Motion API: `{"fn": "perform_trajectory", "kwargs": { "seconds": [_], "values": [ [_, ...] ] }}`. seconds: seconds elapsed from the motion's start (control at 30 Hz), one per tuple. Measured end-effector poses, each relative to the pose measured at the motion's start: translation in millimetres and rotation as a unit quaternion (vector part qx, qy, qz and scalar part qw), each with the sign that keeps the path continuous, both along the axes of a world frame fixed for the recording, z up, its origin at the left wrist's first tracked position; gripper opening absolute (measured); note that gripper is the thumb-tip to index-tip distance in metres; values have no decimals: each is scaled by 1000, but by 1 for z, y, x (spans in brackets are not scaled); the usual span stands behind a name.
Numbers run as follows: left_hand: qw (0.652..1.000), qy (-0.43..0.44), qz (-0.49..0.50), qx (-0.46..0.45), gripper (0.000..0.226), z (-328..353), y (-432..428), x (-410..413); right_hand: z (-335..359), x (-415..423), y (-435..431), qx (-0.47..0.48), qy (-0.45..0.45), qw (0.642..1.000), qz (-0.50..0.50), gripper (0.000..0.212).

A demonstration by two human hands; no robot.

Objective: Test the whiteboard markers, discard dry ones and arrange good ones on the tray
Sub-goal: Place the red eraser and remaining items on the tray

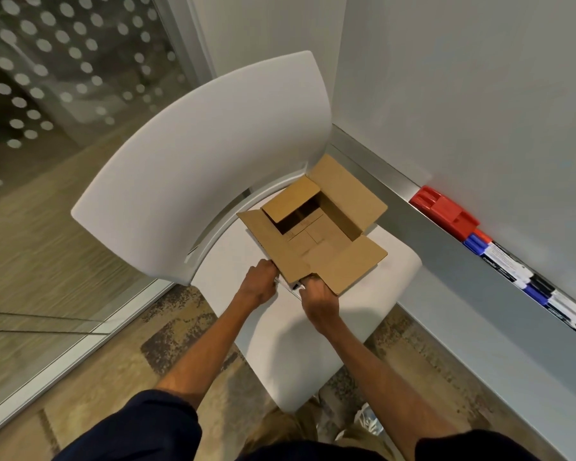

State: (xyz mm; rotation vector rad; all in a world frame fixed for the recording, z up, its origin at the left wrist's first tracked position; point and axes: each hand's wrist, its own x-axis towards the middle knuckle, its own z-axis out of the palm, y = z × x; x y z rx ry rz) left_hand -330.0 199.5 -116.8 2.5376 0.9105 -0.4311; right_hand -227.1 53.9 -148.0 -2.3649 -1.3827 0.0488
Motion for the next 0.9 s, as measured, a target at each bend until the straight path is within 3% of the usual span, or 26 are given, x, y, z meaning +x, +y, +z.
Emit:
{"fn": "perform_trajectory", "kwargs": {
  "seconds": [0.1, 0.2, 0.27, 0.33, 0.4, 0.6, 0.9],
  "values": [
    [1000, 8, -10, 18, 21, 1, -1, -6, -4, 3, -4, -10, 81, 997, 5, 20],
    [1000, -13, -18, 12, 27, 2, -6, -10, -5, 8, -10, -5, 149, 989, -8, 24],
    [999, -31, -15, 3, 30, 3, -12, -12, 0, 9, -17, -112, 93, 989, -39, 7],
    [999, -44, -2, -17, 29, 4, -18, -13, 2, 10, -20, -131, 115, 984, -23, 21],
    [998, -52, 10, -42, 26, 6, -24, -13, 13, 10, -24, -160, 79, 984, 17, 22],
    [995, -63, -6, -76, 36, 15, -45, -7, 34, 17, -51, -164, 94, 981, -31, 18],
    [988, -91, -74, -102, 30, 29, -98, 40, 50, 50, -116, -144, 80, 983, -81, 23]
  ]
}}
